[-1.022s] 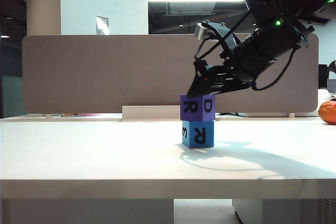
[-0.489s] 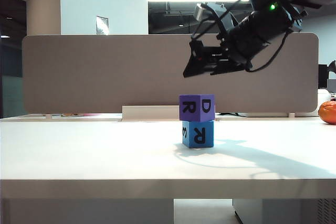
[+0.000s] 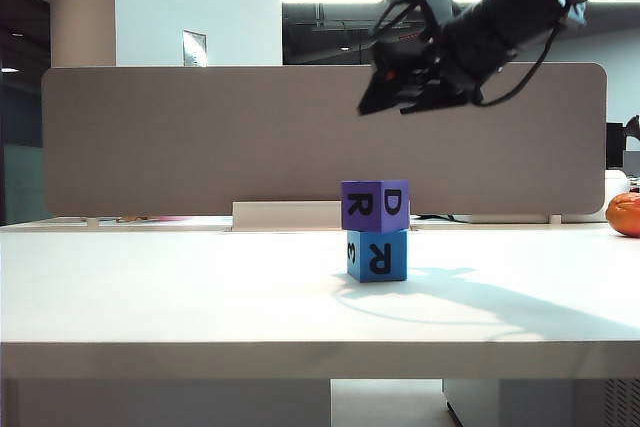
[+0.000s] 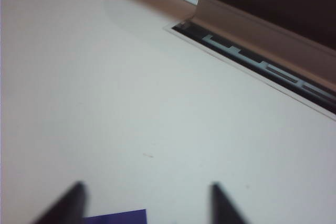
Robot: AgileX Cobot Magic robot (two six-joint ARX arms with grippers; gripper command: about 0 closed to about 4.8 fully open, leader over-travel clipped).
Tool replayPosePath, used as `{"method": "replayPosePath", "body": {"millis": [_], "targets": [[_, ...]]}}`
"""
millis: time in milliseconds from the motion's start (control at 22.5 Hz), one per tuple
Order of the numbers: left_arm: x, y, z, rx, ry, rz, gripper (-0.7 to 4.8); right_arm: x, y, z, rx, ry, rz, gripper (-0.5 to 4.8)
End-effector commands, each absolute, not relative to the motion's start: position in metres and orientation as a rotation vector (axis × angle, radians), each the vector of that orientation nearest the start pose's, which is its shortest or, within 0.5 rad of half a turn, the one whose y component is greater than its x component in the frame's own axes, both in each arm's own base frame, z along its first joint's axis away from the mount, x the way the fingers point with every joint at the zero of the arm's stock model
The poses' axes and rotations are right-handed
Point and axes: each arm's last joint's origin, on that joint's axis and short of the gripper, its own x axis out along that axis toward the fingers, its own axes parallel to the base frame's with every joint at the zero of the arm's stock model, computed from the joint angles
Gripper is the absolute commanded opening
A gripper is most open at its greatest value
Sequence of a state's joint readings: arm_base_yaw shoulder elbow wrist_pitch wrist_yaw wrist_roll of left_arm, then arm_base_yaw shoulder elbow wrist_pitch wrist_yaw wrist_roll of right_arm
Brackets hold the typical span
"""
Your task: Stack one letter block on top of another letter block.
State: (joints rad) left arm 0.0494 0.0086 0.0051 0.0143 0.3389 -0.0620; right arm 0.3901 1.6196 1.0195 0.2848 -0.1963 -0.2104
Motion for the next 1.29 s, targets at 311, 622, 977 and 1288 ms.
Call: {"method": "replayPosePath", "body": {"millis": [311, 622, 977, 1288], "targets": [[0.096, -0.005, 0.169, -0.059, -0.013, -0.293, -0.06, 0.316, 0.122, 0.278, -0.158, 0.278, 0.35, -0.08], [0.096, -0.005, 0.166, -0.065, 0.012, -0.311, -0.06, 0.288, 0.07, 0.295, -0.041, 0.249, 0.218, -0.08], [0.096, -0.005, 0.165, -0.065, 0.017, -0.311, -0.06, 0.247, 0.043, 0.276, 0.032, 0.258, 0.139, -0.08], [0.096, -0.005, 0.165, -0.066, 0.023, -0.311, -0.06, 0.218, 0.034, 0.262, 0.061, 0.243, 0.096, -0.08]]}}
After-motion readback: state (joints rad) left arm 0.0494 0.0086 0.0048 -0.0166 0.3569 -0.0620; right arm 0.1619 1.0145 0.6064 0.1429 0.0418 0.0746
